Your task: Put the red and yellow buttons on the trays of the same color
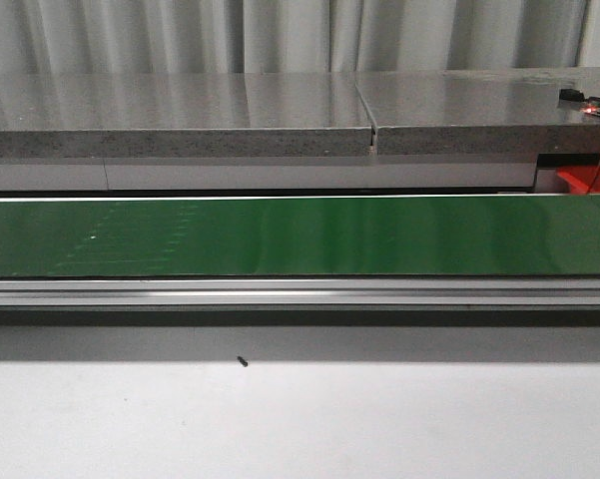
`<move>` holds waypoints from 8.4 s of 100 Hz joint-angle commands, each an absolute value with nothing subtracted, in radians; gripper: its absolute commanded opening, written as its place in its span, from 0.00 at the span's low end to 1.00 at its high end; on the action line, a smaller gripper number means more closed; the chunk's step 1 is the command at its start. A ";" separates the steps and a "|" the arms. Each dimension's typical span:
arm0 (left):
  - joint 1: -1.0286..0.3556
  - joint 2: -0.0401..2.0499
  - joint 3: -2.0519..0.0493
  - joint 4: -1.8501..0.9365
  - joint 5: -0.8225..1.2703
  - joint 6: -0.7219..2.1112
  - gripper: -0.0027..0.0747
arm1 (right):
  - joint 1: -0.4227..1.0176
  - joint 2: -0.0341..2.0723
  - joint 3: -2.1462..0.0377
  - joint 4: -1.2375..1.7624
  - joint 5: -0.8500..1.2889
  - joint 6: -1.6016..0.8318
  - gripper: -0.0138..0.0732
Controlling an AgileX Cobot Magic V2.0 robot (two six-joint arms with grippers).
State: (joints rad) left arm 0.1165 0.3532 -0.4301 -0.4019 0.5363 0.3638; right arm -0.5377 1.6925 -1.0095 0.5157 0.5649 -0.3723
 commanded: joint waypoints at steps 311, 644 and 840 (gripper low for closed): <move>0.109 0.360 -0.452 -0.427 0.487 0.357 0.88 | -0.082 0.613 -0.633 0.548 0.528 -0.481 0.08; 0.751 1.737 -1.117 0.147 0.497 -0.244 0.86 | -0.082 0.615 -0.633 0.548 0.528 -0.481 0.08; 0.205 1.584 -1.269 0.000 0.673 -0.156 0.01 | -0.082 0.615 -0.633 0.548 0.528 -0.481 0.08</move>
